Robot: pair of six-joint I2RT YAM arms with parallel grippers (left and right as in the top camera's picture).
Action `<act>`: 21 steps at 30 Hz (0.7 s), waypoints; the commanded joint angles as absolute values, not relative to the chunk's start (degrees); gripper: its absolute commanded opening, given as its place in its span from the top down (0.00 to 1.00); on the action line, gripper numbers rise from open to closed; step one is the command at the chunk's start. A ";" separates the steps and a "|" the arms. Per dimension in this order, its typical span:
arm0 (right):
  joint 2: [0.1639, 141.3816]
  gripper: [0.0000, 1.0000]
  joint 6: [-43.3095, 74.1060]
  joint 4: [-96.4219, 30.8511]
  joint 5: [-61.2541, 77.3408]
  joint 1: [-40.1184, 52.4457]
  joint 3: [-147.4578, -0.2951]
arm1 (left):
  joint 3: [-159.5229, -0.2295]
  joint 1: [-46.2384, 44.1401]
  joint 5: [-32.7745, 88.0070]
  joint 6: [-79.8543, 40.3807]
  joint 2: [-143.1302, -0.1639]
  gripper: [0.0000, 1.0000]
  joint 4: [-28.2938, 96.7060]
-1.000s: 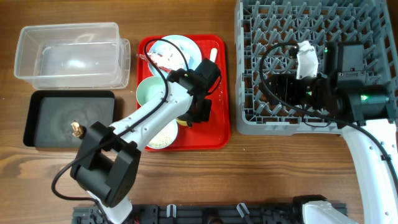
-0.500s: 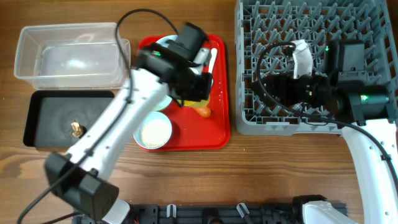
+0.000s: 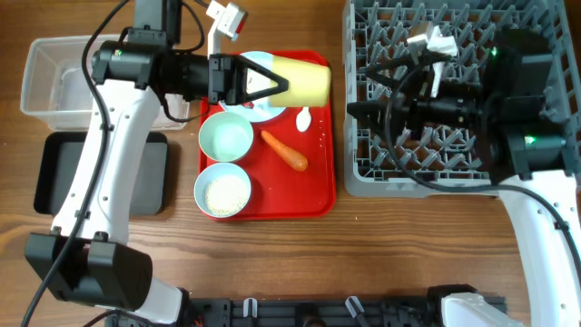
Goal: Sort waste into correct bins and load items into the dishwasher rack
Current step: 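Grasp the yellow cup with the left gripper and lift it, then hand the yellow cup from the left gripper to the right gripper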
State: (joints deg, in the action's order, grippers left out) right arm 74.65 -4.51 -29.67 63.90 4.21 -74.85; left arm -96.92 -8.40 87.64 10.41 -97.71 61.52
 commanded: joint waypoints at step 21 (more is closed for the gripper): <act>84.44 0.25 6.42 -13.96 75.09 10.41 -75.64 | -97.89 -13.89 89.27 9.80 -96.64 0.96 55.07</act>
